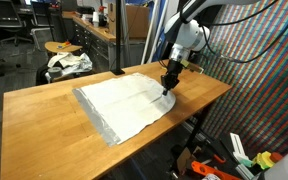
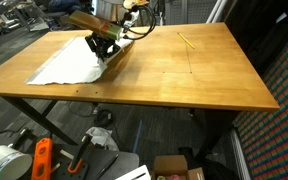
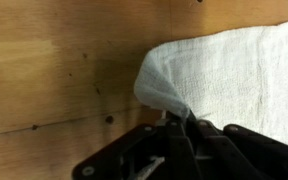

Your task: Fold the towel on the table

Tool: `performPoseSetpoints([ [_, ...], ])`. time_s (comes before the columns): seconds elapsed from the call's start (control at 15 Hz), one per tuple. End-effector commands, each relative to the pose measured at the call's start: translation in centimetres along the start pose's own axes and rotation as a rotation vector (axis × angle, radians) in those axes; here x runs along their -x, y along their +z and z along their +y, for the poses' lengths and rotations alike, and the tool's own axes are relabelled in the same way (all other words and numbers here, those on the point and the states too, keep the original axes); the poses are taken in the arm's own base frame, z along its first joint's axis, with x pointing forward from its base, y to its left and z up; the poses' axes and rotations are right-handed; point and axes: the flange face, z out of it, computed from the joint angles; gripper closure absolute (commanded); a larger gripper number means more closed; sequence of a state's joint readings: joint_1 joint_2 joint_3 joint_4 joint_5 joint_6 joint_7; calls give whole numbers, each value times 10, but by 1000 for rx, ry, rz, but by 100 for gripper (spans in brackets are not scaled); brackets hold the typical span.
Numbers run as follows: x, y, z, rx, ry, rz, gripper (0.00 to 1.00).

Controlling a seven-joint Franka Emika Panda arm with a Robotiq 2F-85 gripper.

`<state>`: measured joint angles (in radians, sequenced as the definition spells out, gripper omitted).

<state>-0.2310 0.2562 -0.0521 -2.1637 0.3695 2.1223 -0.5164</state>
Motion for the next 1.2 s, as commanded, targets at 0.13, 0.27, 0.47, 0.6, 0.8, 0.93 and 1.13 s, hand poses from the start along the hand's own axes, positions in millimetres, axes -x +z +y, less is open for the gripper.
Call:
performPoseSetpoints([
  [0.13, 27, -3, -52, 108, -51, 88, 90],
  [0.27, 30, -2, -70, 139, -68, 117, 91],
  [0.47, 35, -1, -99, 185, -76, 170, 90],
  [0.6, 38, -1, -116, 214, -79, 203, 91],
  [0.8, 44, 1, -140, 255, -79, 259, 90],
  [0.93, 49, 6, -156, 285, -88, 293, 90],
  [1.13, 58, 16, -177, 325, -102, 336, 90],
])
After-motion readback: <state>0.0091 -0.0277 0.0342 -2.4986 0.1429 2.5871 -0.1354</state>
